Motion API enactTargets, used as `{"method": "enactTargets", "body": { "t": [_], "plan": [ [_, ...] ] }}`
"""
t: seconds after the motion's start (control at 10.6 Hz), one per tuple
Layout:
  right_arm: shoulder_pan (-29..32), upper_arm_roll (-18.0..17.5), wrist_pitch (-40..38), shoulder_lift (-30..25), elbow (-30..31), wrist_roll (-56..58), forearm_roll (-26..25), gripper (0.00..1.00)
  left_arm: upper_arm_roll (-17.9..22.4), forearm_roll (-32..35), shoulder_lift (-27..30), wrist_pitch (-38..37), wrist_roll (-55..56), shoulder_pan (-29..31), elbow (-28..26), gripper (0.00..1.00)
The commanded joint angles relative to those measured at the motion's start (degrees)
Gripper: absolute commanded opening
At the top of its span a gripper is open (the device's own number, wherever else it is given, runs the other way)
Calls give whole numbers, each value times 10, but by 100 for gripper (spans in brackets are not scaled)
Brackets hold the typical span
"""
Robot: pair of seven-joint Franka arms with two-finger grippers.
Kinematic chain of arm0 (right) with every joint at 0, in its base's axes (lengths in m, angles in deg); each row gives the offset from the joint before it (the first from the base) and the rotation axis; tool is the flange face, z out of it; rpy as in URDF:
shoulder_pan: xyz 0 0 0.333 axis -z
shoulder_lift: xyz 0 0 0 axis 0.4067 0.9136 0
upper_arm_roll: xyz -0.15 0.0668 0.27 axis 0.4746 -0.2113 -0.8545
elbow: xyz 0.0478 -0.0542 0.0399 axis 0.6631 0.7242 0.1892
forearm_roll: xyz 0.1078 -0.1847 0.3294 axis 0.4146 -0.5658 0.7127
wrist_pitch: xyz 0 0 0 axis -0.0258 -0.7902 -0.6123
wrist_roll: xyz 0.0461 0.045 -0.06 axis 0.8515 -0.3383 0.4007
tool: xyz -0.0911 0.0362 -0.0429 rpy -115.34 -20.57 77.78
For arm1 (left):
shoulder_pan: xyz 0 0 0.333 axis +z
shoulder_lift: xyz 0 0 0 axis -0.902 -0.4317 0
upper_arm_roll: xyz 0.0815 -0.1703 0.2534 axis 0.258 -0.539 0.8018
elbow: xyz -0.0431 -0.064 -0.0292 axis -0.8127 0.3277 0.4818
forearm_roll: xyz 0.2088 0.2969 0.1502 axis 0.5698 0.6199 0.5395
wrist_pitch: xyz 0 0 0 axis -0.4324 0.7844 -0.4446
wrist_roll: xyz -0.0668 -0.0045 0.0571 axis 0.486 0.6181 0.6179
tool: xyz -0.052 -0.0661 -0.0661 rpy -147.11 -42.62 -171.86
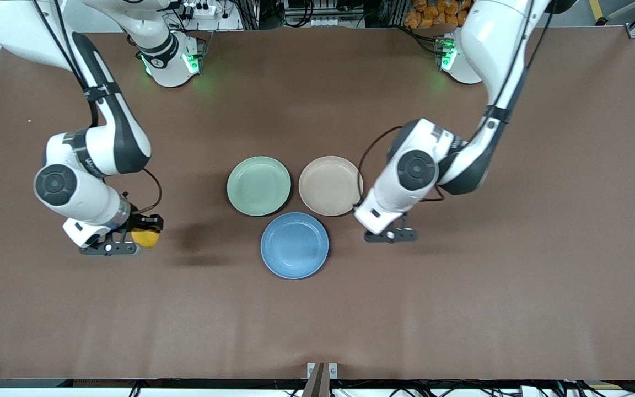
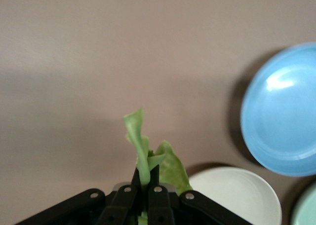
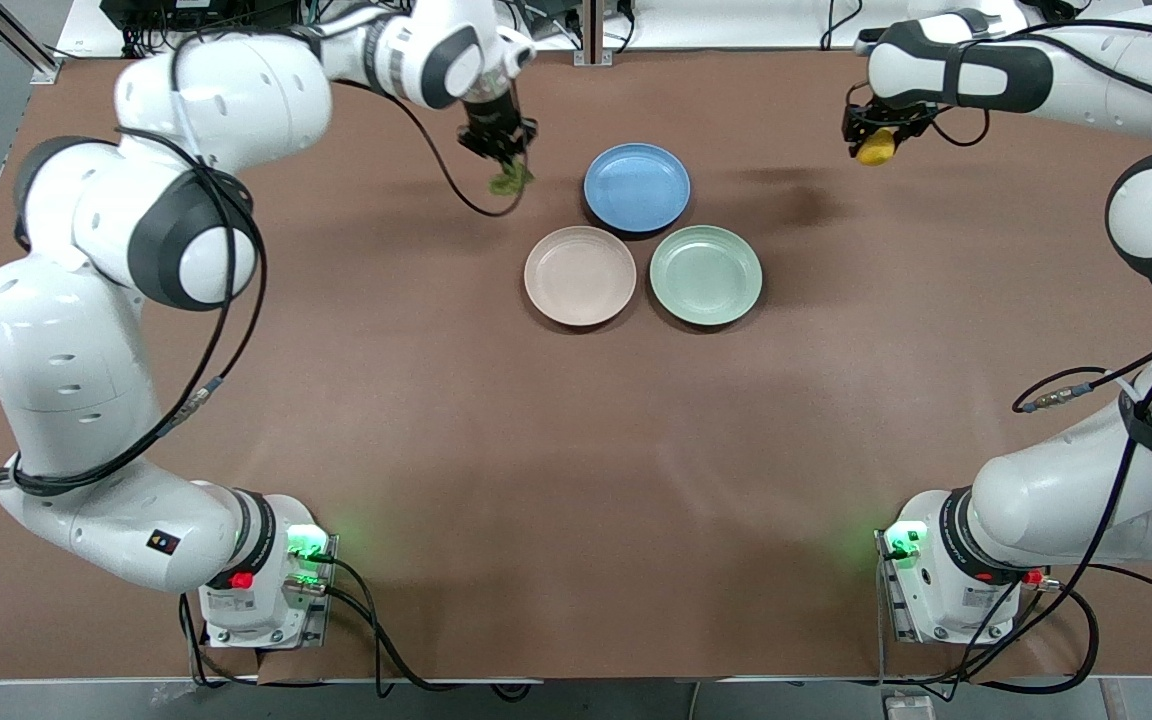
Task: Pick lemon and lettuce from blue and beige plates
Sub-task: 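Lift the lemon off the blue plate while the left gripper lifts the lettuce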
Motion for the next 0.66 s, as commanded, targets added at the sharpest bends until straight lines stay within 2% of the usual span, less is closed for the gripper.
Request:
{"method": "enactTargets", "body": {
  "t": [0.0, 0.28, 0.38, 0.56],
  "plan": [
    [-20, 55, 8, -23, 29, 56, 20, 0, -4, 39, 23, -6, 16, 42, -18, 0],
    [-14, 93, 11, -13, 45, 132, 22, 0, -5, 110, 21, -5, -11, 87, -16, 0],
    [-11, 103, 16, -1, 45, 139, 23, 0, -4, 113, 20, -4, -37, 99, -13, 0],
    [-10, 107, 60, 28, 50, 147, 61, 0, -5, 112, 14, -1, -93, 131, -12, 0]
  ]
}}
